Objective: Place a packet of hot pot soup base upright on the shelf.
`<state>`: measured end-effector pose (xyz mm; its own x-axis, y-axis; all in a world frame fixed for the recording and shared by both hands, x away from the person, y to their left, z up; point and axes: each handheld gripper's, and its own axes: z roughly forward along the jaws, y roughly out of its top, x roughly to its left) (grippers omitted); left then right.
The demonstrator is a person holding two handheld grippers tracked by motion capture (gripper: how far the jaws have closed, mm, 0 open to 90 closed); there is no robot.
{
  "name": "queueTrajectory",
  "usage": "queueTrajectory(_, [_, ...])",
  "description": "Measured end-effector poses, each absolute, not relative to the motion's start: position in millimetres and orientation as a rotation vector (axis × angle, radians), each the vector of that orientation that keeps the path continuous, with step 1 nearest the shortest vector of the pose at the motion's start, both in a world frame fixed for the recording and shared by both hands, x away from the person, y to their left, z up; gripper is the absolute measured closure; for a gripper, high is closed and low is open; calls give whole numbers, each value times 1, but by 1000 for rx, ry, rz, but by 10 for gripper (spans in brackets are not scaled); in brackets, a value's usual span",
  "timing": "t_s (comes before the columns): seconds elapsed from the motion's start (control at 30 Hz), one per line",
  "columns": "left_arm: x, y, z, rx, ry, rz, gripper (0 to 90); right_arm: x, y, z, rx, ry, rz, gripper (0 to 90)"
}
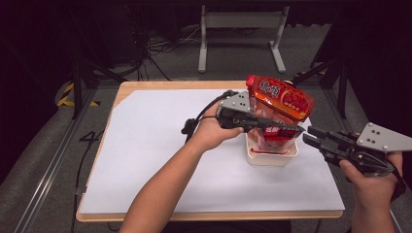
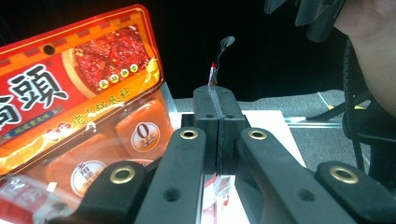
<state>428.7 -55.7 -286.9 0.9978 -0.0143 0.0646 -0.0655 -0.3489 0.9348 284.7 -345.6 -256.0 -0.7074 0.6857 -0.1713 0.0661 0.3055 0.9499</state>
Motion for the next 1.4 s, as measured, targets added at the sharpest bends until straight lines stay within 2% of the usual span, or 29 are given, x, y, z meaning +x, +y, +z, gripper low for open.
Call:
queueTrajectory(1.07, [434,-71,-320,1971,4,55,900,291,-342,-260,670,2033,1422,693])
queueTrajectory(1.4, [438,-71,-329,1983,44,29,896,296,-337,-263,687,2065,1415,647])
